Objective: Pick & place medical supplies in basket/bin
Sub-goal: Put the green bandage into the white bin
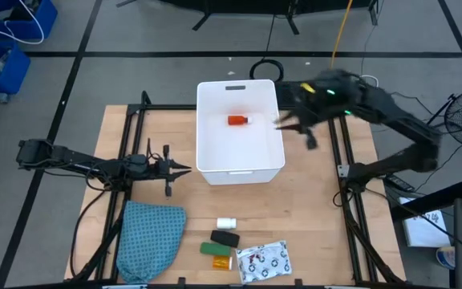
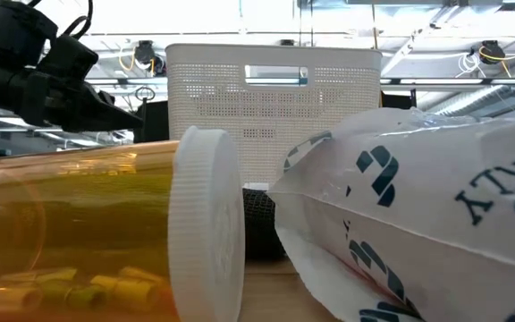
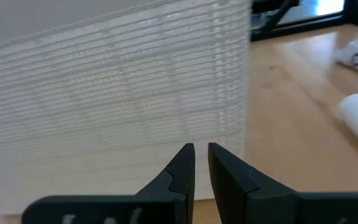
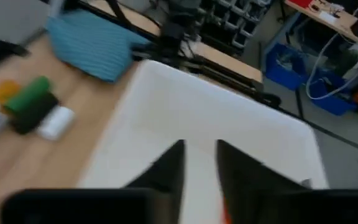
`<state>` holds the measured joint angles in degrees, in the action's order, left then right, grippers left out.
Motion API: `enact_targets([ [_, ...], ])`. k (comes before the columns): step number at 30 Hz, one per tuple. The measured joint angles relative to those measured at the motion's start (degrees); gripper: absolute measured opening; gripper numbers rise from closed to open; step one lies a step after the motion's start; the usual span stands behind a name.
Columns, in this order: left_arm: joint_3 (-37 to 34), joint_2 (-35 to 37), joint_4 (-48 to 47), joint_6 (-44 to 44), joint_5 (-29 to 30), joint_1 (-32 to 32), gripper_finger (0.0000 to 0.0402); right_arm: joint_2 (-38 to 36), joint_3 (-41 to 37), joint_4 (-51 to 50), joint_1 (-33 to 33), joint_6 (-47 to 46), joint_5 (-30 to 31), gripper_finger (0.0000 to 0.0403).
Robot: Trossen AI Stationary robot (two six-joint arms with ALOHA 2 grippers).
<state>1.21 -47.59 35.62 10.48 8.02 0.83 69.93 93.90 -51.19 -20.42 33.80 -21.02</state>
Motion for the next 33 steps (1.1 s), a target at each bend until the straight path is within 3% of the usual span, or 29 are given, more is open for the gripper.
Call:
enact_targets([
  [2, 0.0, 0.0, -0.12, 0.02, 1.5, -0.01, 0.0051, -5.51, -5.72, 1.01, 0.94, -1.54, -0.11, 0.0013],
  [9, 0.0, -0.02, -0.15, 0.04, 2.13, 0.01, 0.0051, -27.03, -34.23, 21.08, 3.36, -13.2, -0.2, 0.0002],
  [18, 0.0, -0.02, -0.03, 0.04, 2.61, 0.01, 0.0051, -48.02, -62.87, 40.88, 3.31, -23.64, -0.2, 0.0001],
  [22, 0.0, 0.0, 0.78, 0.04, 2.61, 0.01, 0.0051, -50.81, -72.79, 50.2, 3.29, -24.17, 0.74, 0.0],
  [26, 0.0, 0.0, 1.73, -0.07, 2.63, 0.01, 0.0051, -51.04, -81.3, 65.7, 3.25, -22.6, 1.6, 0.0],
  [33, 0.0, -0.01, 1.78, -5.31, 2.61, 0.0, 0.0051, -50.74, -90.99, 81.35, 2.04, -22.46, 2.81, 0.0],
])
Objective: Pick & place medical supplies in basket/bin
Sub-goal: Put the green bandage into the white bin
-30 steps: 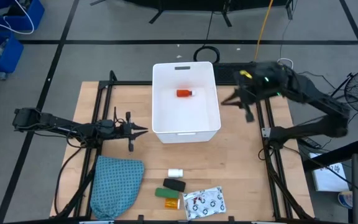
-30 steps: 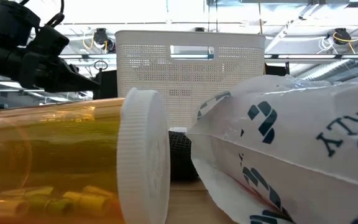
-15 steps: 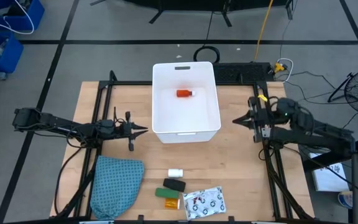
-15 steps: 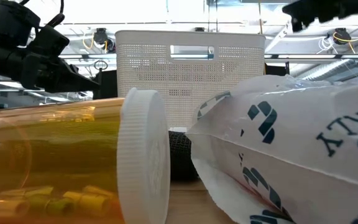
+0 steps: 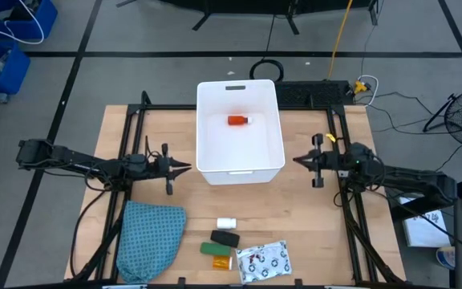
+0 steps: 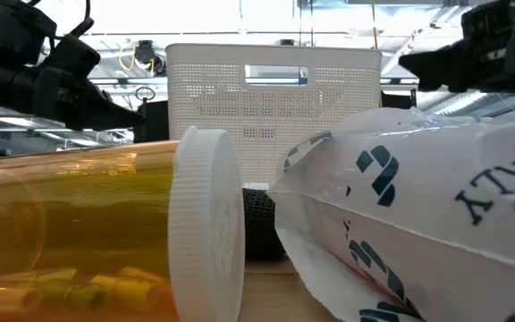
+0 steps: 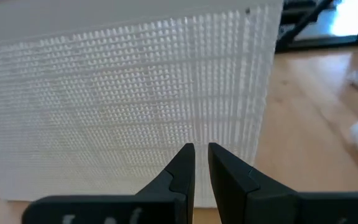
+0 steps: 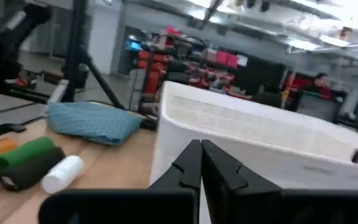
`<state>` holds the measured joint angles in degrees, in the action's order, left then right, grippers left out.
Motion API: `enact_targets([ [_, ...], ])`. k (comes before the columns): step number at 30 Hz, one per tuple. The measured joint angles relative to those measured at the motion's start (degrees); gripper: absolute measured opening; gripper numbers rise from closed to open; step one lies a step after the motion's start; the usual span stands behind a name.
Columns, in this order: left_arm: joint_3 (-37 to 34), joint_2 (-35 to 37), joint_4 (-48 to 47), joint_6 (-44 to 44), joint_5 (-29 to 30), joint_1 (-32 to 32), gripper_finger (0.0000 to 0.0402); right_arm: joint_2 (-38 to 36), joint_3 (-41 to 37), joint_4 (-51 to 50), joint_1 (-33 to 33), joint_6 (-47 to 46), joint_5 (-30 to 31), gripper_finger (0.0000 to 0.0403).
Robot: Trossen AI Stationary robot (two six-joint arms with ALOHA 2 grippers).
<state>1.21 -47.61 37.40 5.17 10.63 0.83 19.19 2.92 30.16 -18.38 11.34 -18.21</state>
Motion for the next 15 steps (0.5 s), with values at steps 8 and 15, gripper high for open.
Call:
enact_targets([
  [8, 7.54, -0.01, -5.37, 1.51, -2.88, 3.55, 0.0051, -0.08, -0.72, -0.94, -3.3, -1.47, 3.07, 0.0],
  [15, 29.91, -2.4, -39.63, -0.02, 8.71, 15.94, 0.0051, -0.06, -0.81, -2.82, -3.77, -1.27, 3.09, 0.0],
])
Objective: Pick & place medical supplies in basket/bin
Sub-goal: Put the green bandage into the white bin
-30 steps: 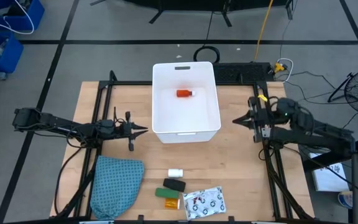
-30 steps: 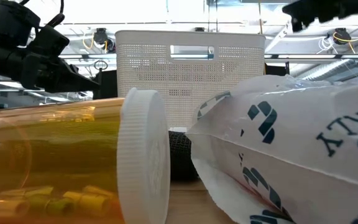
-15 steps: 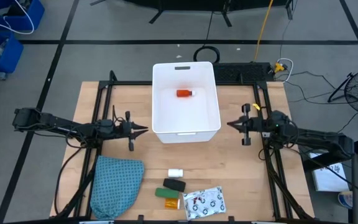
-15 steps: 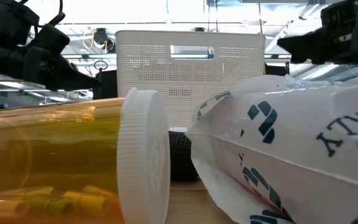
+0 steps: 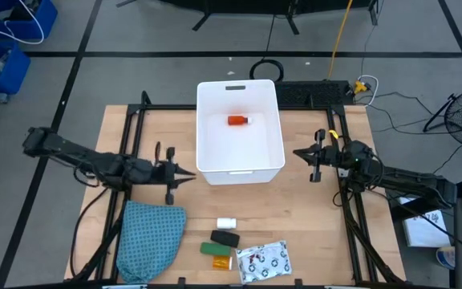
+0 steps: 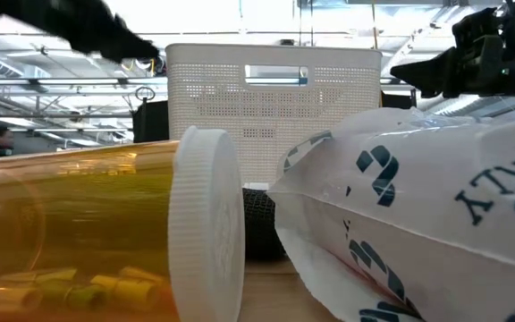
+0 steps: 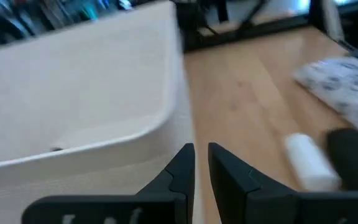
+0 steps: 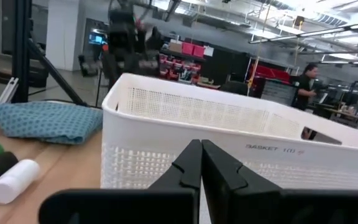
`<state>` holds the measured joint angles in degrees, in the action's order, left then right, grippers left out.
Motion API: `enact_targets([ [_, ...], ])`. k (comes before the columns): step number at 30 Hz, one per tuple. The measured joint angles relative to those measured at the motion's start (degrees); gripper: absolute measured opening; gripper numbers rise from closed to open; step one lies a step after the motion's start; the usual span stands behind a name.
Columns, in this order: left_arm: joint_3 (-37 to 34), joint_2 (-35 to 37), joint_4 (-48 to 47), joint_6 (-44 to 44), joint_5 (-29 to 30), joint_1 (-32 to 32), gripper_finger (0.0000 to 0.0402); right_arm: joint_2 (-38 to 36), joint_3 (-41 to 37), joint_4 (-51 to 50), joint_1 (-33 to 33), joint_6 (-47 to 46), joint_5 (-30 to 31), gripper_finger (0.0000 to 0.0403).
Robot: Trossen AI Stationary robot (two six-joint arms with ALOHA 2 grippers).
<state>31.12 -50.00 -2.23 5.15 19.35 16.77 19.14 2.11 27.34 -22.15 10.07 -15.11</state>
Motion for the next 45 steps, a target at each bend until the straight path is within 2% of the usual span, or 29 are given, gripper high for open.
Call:
enact_targets([
  [2, 5.63, -2.32, -7.52, -4.09, 0.97, 3.83, 0.0051, 0.02, -0.02, -0.84, 0.0, 0.02, 0.03, 0.0],
  [6, 13.57, -8.65, -16.07, -12.29, 5.72, 10.94, 0.0051, 0.02, -0.04, -1.6, 0.0, -0.02, -0.09, 0.0],
  [8, 16.53, -12.52, -17.36, -16.66, 6.33, 13.51, 0.0051, 0.04, -0.09, -2.48, 0.0, -0.47, -0.09, 0.0],
  [15, 22.96, -26.81, -18.87, -25.85, 2.75, 19.13, 0.0059, 0.04, -0.11, -1.2, 0.0, -2.11, -0.07, 0.0],
  [19, 23.86, -32.86, -17.66, -29.43, -0.15, 20.25, 0.0107, 0.04, -0.13, 1.02, 0.0, -4.26, -0.07, 0.0],
  [27, 23.93, -41.52, -6.2, -34.32, -8.85, 20.42, 0.0275, 0.04, -0.13, 1.13, 0.0, -7.87, -0.13, 0.0],
  [31, 23.97, -44.44, -2.4, -34.22, -11.8, 20.62, 0.0332, 0.04, -0.13, 1.1, 0.0, -7.82, -0.15, 0.0],
  [36, 23.97, -48.09, -1.96, -36.38, -13.0, 20.51, 0.0357, 0.04, -0.13, 1.1, 0.0, -7.28, -0.15, 0.0],
  [45, 23.96, -55.71, -0.55, -38.74, -15.08, 20.41, 0.0345, 0.04, -0.15, 1.05, 0.01, -6.51, -0.09, 0.0],
])
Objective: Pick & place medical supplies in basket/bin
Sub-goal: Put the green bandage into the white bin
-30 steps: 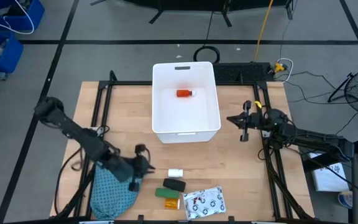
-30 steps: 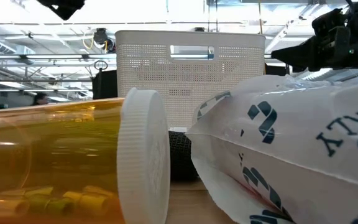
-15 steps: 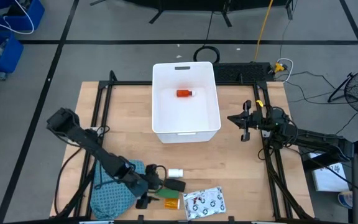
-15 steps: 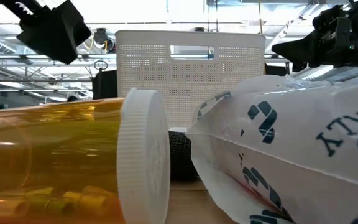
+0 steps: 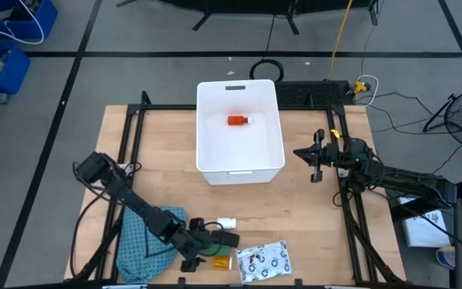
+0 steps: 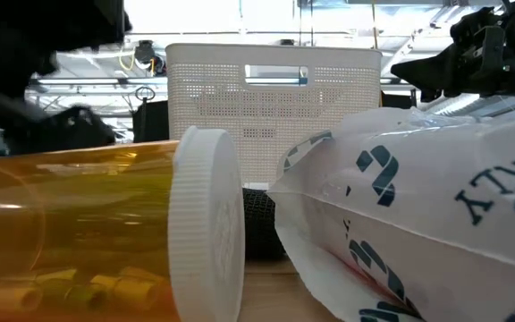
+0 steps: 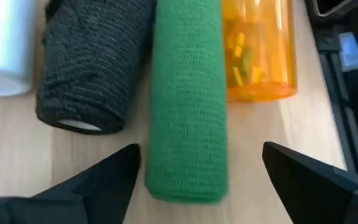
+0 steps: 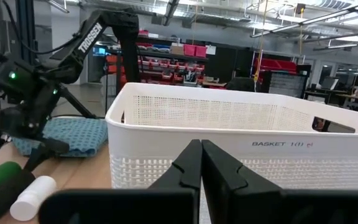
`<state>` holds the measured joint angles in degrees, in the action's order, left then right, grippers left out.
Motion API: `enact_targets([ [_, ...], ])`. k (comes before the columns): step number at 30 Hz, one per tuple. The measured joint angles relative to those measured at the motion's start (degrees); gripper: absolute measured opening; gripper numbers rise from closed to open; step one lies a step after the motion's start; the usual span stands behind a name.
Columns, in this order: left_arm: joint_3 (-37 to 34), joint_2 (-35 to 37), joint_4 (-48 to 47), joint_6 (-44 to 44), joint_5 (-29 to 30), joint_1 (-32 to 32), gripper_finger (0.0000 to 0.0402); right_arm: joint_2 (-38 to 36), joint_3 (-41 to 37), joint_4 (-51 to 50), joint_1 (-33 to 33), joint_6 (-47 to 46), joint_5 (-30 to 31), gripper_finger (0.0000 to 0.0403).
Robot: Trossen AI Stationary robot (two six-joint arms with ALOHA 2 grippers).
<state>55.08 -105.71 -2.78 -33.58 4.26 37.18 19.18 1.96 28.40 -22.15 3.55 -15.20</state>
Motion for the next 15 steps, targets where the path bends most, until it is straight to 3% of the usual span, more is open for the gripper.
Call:
enact_targets([
  [15, 0.01, -0.85, 1.85, 3.48, -1.64, -1.96, 0.0298, 0.02, -0.02, -1.15, 0.01, -1.36, 0.04, 0.0],
])
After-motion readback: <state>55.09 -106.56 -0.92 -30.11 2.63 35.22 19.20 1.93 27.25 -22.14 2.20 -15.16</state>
